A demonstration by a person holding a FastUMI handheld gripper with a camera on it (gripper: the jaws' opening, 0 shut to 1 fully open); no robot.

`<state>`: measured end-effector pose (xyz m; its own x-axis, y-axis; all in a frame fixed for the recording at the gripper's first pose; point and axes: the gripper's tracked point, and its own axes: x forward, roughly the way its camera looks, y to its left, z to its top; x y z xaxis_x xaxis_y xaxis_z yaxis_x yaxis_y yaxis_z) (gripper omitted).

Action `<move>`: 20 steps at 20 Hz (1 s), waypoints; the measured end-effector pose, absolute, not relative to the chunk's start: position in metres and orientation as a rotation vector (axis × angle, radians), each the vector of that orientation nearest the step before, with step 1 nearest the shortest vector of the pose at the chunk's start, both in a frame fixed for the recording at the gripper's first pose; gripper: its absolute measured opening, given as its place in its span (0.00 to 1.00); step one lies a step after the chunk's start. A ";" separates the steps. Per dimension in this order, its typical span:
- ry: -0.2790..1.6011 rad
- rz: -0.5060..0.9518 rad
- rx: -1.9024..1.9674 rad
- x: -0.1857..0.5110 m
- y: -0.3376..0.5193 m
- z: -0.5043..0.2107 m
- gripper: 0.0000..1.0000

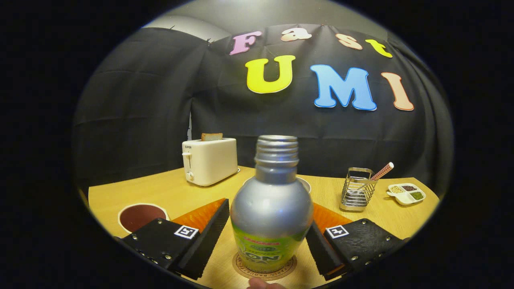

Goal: Take the bottle from table, then pour the juice into the cup, finally place the bottle on the coaster

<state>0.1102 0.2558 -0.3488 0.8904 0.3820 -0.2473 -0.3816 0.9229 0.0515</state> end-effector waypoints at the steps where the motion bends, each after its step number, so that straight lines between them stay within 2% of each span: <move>1: 0.252 0.394 0.027 0.108 0.257 -0.338 1.00; 13: 0.093 0.203 -0.052 0.072 0.173 -0.152 0.99; 20: 0.107 0.144 -0.022 0.053 0.124 -0.103 0.99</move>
